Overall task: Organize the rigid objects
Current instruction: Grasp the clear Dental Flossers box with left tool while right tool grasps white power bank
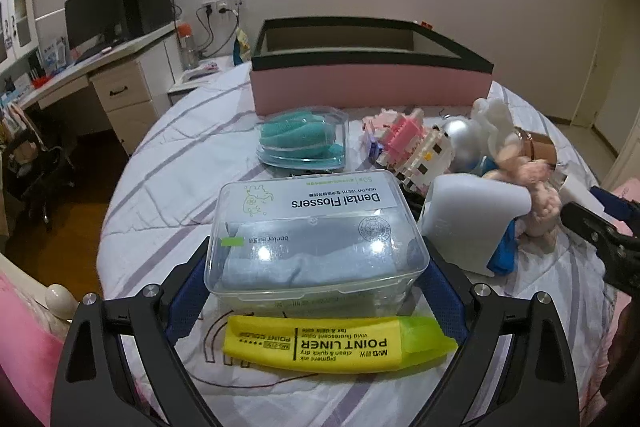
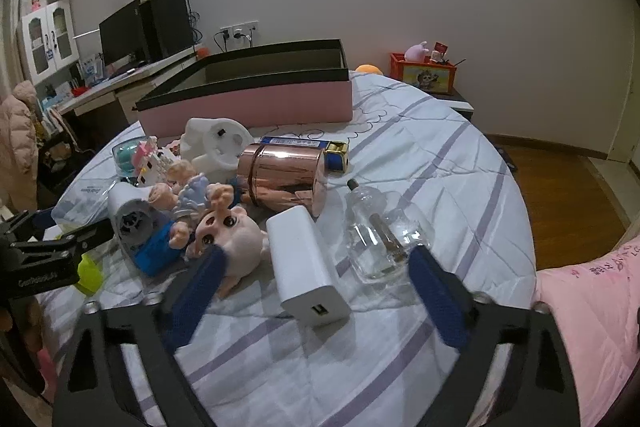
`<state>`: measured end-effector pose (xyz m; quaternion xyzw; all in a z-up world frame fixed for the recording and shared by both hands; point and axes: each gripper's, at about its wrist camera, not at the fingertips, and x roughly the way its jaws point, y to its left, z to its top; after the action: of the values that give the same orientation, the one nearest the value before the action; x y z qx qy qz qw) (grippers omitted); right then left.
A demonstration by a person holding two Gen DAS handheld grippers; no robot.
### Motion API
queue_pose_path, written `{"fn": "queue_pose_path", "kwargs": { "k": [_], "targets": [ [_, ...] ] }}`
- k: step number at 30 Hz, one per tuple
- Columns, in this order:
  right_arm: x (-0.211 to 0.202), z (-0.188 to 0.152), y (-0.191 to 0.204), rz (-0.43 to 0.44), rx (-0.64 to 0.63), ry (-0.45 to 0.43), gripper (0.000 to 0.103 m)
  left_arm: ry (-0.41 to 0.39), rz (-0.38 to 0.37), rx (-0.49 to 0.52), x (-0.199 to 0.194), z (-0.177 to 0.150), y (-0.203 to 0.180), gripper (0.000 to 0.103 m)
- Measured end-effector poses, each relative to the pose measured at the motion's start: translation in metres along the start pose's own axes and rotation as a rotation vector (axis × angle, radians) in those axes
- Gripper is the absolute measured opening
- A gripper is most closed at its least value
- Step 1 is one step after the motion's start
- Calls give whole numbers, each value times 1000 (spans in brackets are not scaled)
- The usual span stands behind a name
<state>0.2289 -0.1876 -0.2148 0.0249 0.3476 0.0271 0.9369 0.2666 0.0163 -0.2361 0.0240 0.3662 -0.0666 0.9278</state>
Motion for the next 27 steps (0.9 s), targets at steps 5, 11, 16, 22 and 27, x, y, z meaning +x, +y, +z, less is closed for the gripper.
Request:
{"fn": "queue_pose_path", "kwargs": {
  "k": [5, 11, 16, 22, 27],
  "targets": [
    [4, -2, -1, -32, -28, 32, 42, -22, -8, -3, -8, 4, 1, 94],
    [11, -4, 6, -10, -63, 54, 39, -31, -16, 11, -10, 7, -2, 94],
    [16, 0, 7, 1, -76, 46, 24, -51, -28, 16, -18, 12, -5, 94],
    [0, 4, 17, 27, -95, -9, 24, -94, -47, 22, -32, 24, -9, 94],
    [-18, 28, 25, 43, -102, -67, 24, -150, -63, 45, -46, 48, -19, 94]
  ]
}}
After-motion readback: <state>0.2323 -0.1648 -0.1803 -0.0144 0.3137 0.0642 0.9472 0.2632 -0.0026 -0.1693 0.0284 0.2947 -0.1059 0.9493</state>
